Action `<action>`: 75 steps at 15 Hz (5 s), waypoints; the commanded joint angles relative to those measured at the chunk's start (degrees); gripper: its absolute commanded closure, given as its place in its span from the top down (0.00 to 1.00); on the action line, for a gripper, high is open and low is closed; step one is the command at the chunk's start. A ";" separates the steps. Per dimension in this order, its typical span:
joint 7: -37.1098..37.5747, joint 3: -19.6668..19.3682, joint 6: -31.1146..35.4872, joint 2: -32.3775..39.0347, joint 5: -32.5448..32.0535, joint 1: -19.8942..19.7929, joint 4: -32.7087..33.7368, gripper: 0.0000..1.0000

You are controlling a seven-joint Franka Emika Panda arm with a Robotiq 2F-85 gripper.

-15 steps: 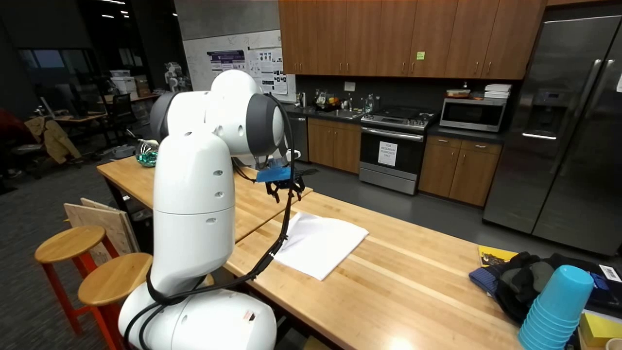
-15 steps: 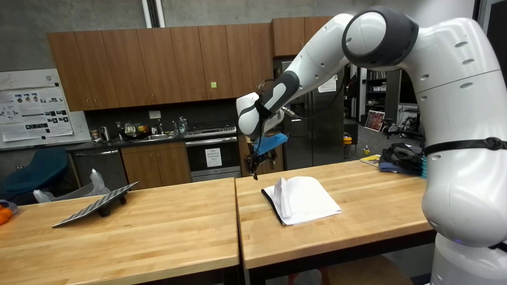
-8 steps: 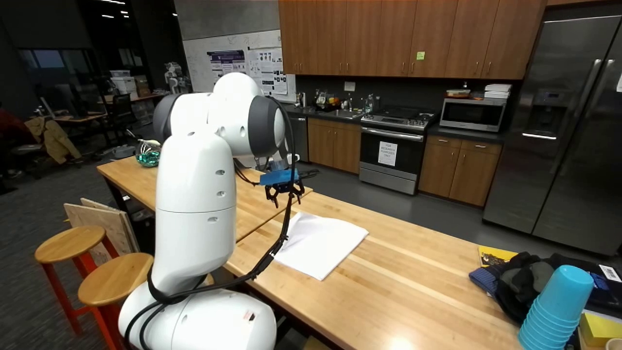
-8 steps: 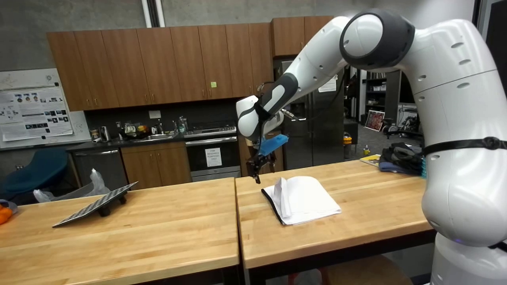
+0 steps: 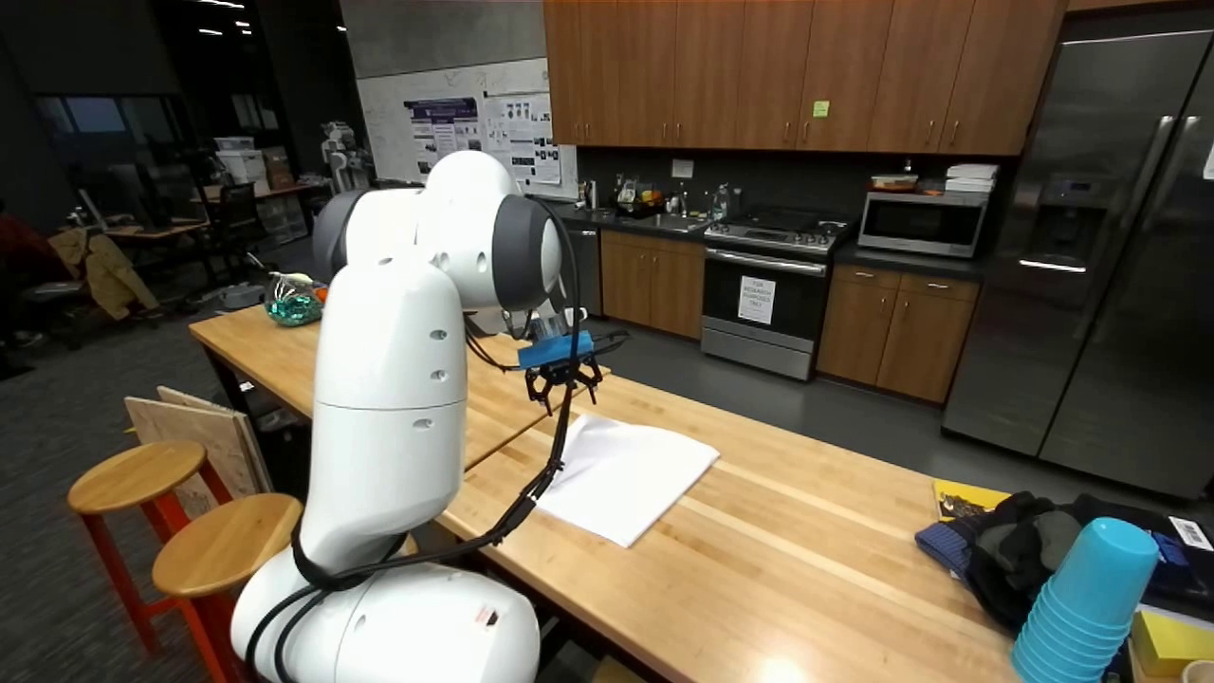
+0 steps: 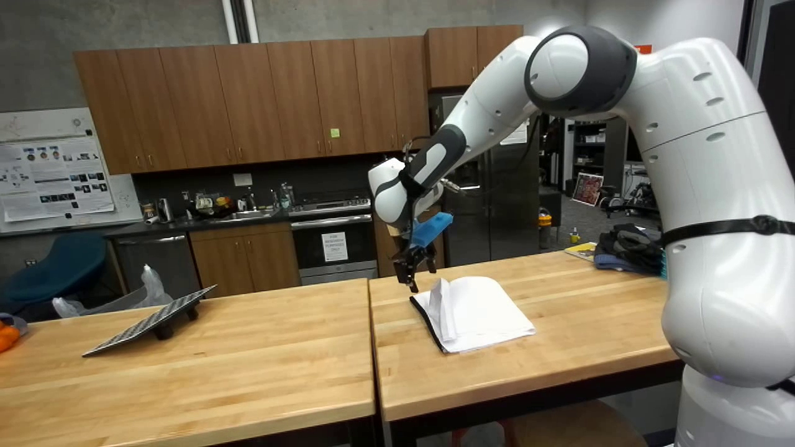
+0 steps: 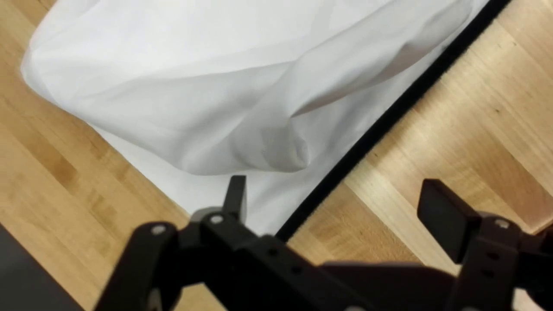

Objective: Fold the white towel in half from right to left.

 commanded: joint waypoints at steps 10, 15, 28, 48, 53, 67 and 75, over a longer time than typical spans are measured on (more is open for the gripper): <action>-0.36 -1.86 -12.05 8.25 -3.62 3.13 11.56 1.00; -0.47 -2.35 -13.79 10.69 -3.66 3.97 13.58 1.00; -1.45 -3.76 -21.36 15.12 -8.70 5.24 18.58 0.74; 24.42 -6.07 11.78 11.56 5.25 4.38 8.69 0.00; 30.80 -8.88 23.81 10.66 5.48 6.24 3.95 0.00; 34.54 -11.65 29.85 11.79 5.28 8.70 2.39 0.28; 34.54 -11.66 29.88 11.77 5.28 8.70 2.34 0.53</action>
